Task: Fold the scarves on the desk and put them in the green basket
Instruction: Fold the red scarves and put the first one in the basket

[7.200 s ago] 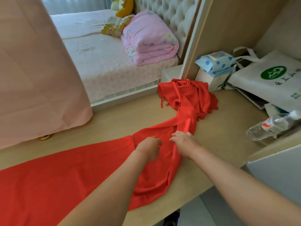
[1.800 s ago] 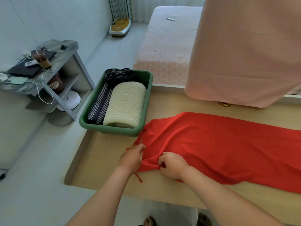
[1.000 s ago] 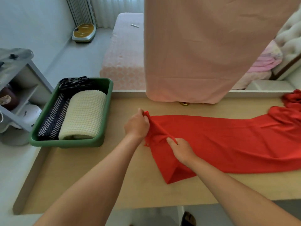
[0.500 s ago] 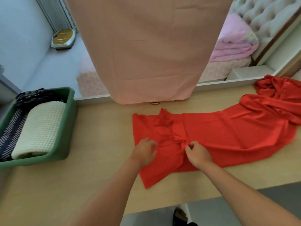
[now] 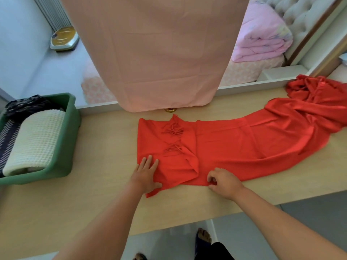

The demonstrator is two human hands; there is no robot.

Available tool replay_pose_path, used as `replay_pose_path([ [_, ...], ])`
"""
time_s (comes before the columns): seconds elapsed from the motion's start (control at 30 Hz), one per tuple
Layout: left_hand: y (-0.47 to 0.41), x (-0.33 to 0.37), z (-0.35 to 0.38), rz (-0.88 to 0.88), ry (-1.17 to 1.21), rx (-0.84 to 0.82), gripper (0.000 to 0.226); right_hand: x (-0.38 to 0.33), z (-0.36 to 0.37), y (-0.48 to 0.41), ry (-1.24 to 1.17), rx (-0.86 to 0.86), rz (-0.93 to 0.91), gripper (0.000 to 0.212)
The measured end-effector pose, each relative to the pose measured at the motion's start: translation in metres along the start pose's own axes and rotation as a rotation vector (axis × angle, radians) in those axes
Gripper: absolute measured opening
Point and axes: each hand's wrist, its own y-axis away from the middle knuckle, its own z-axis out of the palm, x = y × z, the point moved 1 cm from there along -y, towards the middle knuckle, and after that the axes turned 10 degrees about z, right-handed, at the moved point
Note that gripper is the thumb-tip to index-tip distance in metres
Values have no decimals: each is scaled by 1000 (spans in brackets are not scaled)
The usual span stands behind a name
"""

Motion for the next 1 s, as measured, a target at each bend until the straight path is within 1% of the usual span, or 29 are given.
replay_pose_path([
  [0.07, 5, -2, 0, 41, -7, 67, 123, -8, 0, 2, 83, 1, -45, 34],
  [0.1, 9, -1, 1, 86, -10, 125, 122, -14, 1, 1, 104, 10, -63, 38],
  [0.13, 12, 0, 3, 140, -19, 176, 110, -20, 3, 0, 116, 27, -74, 39],
  [0.17, 14, 1, 6, 187, -10, 204, 91, -26, 5, -2, 126, 42, -77, 37],
  [0.23, 15, -2, 11, 242, 91, 226, 50, -35, 9, -6, 146, 67, -65, 28],
  [0.27, 15, -5, 12, 253, 141, 236, 34, -38, 10, -10, 154, 78, -51, 23],
  [0.3, 16, -9, 11, 256, 192, 254, 22, -40, 12, -13, 152, 87, -38, 19],
  [0.33, 16, -14, 10, 240, 256, 282, 17, -42, 12, -16, 123, 92, -21, 19],
  [0.4, 20, -19, 2, 170, 434, 337, 19, -49, 10, -20, -21, 127, 11, 19],
  [0.47, 23, -20, -6, 146, 517, 401, 29, -55, 7, -24, -143, 171, 35, 17],
  [0.53, 25, -20, -14, 152, 583, 420, 38, -64, 3, -25, -186, 204, 41, 16],
  [0.57, 25, -19, -18, 142, 642, 413, 38, -69, -1, -25, -186, 214, 33, 16],
  [0.63, 25, -20, -23, 116, 693, 352, 36, -77, -8, -21, -134, 194, 0, 27],
  [0.67, 25, -21, -25, 130, 643, 328, 40, -79, -12, -20, -92, 183, -21, 32],
  [0.7, 25, -23, -25, 150, 586, 299, 43, -79, -13, -20, -68, 180, -47, 32],
  [0.77, 28, -28, -27, 170, 538, 275, 45, -77, -16, -20, -70, 172, -61, 25],
  [0.83, 31, -35, -30, 154, 494, 203, 45, -75, -20, -22, -67, 106, -53, 16],
  [0.87, 31, -37, -31, 135, 441, 94, 48, -76, -23, -24, -42, 21, -48, 13],
  [0.9, 32, -37, -34, 119, 379, -58, 51, -79, -26, -23, -18, -94, -39, 13],
  [0.97, 33, -34, -41, 70, 319, -389, 48, -87, -31, -21, 10, -409, 41, 26],
  [1.0, 34, -31, -46, 48, 347, -544, 44, -92, -32, -21, -4, -561, 98, 33],
])
